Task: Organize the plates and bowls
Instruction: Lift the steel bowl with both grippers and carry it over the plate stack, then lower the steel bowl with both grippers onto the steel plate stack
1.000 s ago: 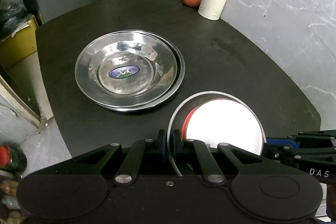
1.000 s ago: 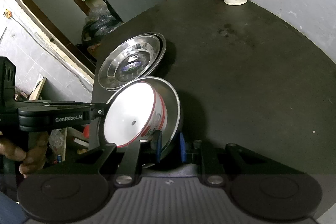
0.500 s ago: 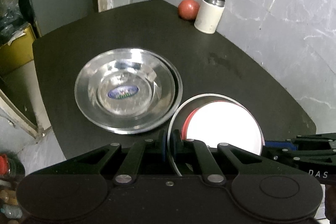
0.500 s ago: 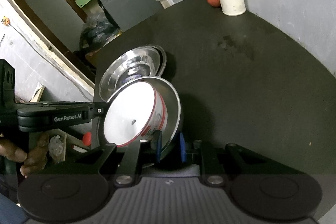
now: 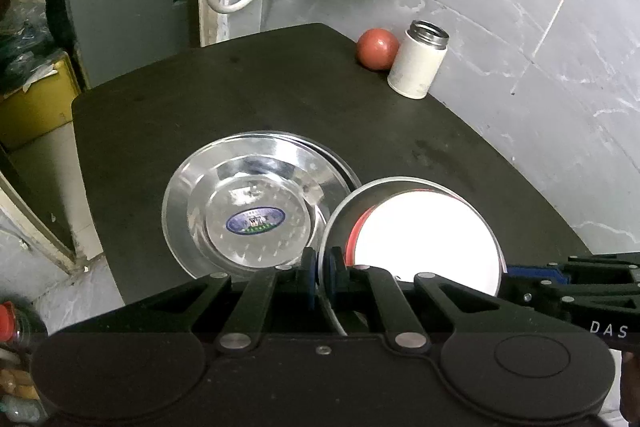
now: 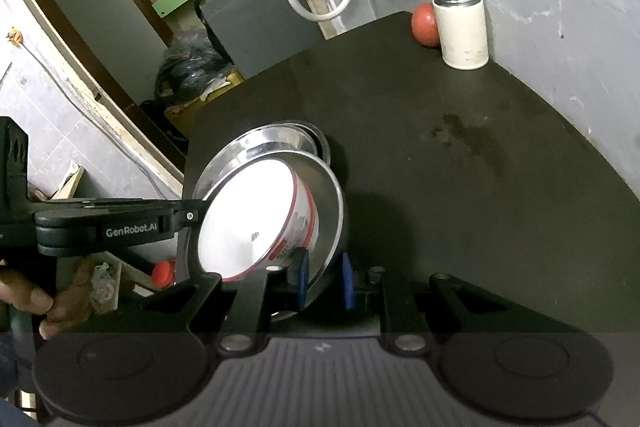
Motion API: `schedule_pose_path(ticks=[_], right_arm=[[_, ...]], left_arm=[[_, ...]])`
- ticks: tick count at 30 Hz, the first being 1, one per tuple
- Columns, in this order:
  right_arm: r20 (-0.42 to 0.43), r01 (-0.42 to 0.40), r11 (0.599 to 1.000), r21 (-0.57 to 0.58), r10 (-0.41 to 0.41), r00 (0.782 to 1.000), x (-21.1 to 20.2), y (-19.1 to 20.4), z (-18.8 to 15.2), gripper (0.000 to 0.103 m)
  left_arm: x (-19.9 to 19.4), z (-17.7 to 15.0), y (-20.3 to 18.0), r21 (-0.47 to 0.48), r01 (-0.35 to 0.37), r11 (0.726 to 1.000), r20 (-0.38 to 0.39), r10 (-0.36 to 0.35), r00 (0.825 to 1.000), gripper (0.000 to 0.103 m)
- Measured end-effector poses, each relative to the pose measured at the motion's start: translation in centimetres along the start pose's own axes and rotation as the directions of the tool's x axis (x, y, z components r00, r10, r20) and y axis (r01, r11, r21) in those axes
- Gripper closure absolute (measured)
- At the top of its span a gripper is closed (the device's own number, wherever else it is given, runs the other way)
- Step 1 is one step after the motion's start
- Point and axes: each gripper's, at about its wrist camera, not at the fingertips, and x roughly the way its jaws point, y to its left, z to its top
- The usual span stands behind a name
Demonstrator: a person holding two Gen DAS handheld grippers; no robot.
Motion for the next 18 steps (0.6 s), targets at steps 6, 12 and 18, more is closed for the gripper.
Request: schedule_pose_path(ticks=[6,12,18], right_arm=[[-0.003,-0.010,1.000,-0.023,0.010,1.000,0.4,0.3,1.0,0.083],[0.001,-0.017,0.998,-0.052,0.017,1.000,1.0,1.1,2.2,0.083],[-0.005,-0.021,0.996,-0.084,0.021,1.000,2.2,2.0,3.3,0.083]], left_arm=[[-0.3,0.9,0.7,-0.001,-0.007,1.000,0.018,0.007,1.000,0.098],[-0.4,1.5,1.8,-0.015,-0.018,1.000,0.025,0.019,0.999,0.098],[0.0,2.1,3.3,-0.048,-0.024,0.999,0.023,0.025,0.999,0.098]])
